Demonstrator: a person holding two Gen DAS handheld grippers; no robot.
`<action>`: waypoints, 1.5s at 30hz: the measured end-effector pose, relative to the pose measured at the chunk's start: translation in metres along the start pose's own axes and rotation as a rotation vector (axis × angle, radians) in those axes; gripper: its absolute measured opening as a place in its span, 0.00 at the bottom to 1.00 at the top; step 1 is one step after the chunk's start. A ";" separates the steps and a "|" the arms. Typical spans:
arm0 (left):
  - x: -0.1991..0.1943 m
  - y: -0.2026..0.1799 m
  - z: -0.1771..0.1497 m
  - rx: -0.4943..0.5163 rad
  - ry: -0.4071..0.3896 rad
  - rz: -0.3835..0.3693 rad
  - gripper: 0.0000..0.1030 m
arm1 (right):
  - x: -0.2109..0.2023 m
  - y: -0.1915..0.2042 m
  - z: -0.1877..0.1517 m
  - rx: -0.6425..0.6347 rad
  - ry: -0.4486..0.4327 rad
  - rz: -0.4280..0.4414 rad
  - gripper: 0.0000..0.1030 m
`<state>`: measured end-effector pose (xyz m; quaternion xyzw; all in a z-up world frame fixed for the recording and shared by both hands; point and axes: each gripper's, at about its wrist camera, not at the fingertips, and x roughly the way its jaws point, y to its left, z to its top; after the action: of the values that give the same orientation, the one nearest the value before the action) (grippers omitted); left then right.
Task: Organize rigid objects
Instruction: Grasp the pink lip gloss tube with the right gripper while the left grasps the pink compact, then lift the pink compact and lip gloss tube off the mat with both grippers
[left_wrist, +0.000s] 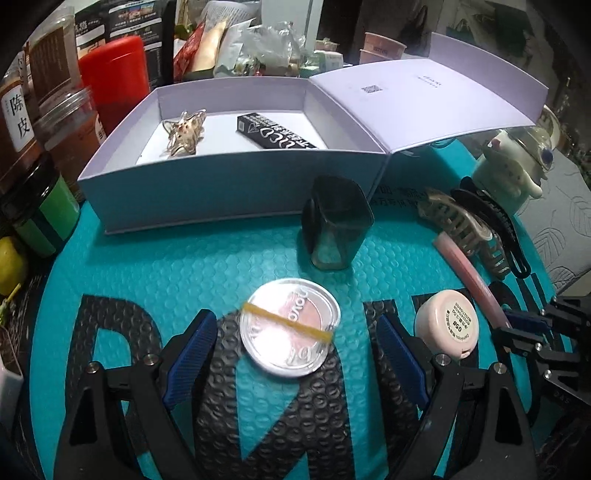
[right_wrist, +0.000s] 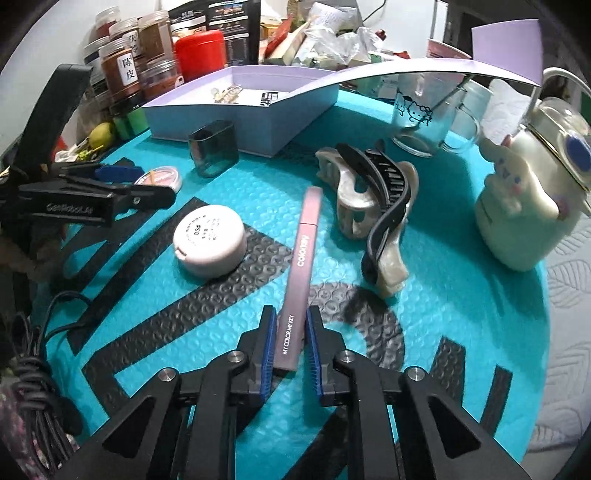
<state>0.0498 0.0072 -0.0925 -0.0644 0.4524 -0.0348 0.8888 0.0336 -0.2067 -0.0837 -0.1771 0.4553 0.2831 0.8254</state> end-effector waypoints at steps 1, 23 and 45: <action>0.000 0.001 0.000 -0.005 -0.013 -0.016 0.82 | -0.001 0.002 -0.002 0.003 0.000 -0.002 0.15; -0.037 -0.019 -0.046 0.070 -0.005 -0.068 0.53 | -0.019 0.004 -0.029 0.197 -0.032 -0.044 0.39; -0.039 -0.011 -0.043 0.036 -0.010 -0.070 0.52 | 0.006 0.003 0.001 0.220 -0.071 -0.084 0.13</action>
<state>-0.0078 -0.0030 -0.0850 -0.0645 0.4449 -0.0735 0.8902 0.0343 -0.2018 -0.0886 -0.0945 0.4462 0.2026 0.8666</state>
